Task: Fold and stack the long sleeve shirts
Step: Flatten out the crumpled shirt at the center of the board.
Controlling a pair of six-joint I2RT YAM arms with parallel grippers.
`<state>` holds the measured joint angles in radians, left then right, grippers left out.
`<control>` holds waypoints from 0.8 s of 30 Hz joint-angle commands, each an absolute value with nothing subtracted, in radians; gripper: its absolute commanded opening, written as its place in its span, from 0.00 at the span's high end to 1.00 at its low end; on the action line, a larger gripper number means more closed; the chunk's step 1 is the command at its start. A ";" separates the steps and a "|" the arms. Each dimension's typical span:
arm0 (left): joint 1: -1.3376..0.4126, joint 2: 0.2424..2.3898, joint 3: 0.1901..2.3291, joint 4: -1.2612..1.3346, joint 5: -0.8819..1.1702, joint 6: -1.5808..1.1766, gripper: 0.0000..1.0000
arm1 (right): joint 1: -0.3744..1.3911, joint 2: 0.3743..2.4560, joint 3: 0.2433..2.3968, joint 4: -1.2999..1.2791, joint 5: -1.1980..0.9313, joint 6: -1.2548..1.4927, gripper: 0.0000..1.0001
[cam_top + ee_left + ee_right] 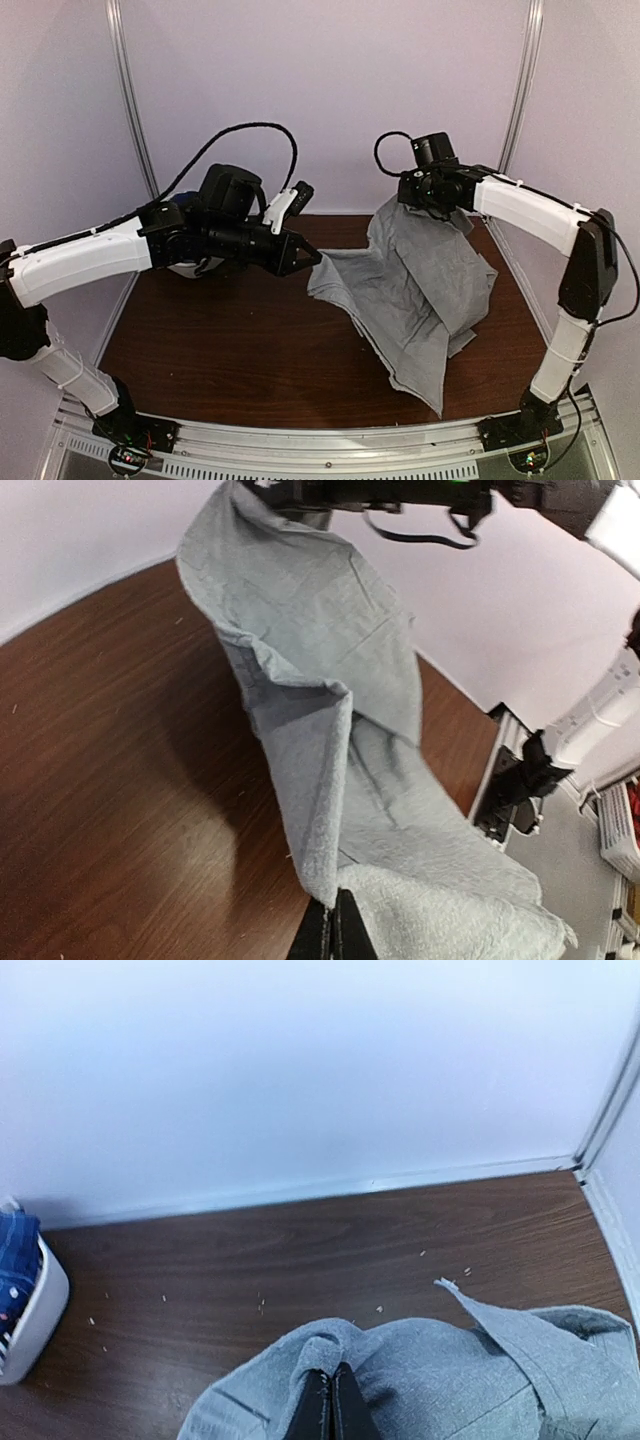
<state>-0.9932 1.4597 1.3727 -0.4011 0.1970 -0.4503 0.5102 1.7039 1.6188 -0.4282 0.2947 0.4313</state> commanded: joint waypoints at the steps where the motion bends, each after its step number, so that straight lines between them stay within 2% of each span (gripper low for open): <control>1: -0.832 1.507 1.212 -0.410 0.215 -0.589 1.00 | 0.511 1.944 1.717 -0.442 0.119 0.379 0.98; 2: -0.812 1.520 1.182 -0.408 0.214 -0.590 1.00 | 0.511 1.990 1.748 -0.450 0.097 0.374 0.90; 3: -0.800 1.537 1.152 -0.412 0.212 -0.587 0.93 | 0.511 2.027 1.777 -0.461 0.082 0.368 0.74; 5: -0.790 1.558 1.128 -0.429 0.192 -0.578 0.81 | 0.514 2.065 1.807 -0.469 0.056 0.360 0.56; 8: -0.786 1.556 1.109 -0.428 0.167 -0.569 0.54 | 0.516 2.045 1.774 -0.453 0.053 0.350 0.31; 10: -0.785 1.556 1.120 -0.431 0.145 -0.558 0.38 | 0.516 2.004 1.727 -0.443 0.065 0.351 0.22; 12: -0.784 1.565 1.147 -0.439 0.127 -0.534 0.26 | 0.516 1.937 1.641 -0.418 0.090 0.357 0.16; 15: -0.784 1.596 1.196 -0.456 0.078 -0.499 0.13 | 0.506 1.811 1.477 -0.381 0.131 0.381 0.11; 18: -0.780 1.671 1.252 -0.466 0.033 -0.458 0.10 | 0.496 1.680 1.291 -0.351 0.152 0.423 0.11; 24: -0.736 1.846 1.383 -0.444 0.079 -0.404 0.10 | 0.494 1.458 0.952 -0.315 0.180 0.532 0.11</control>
<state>-0.7673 1.7454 1.3155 -0.4637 0.0803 -0.4679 0.4992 1.5459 1.1248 -0.3313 0.1349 0.4397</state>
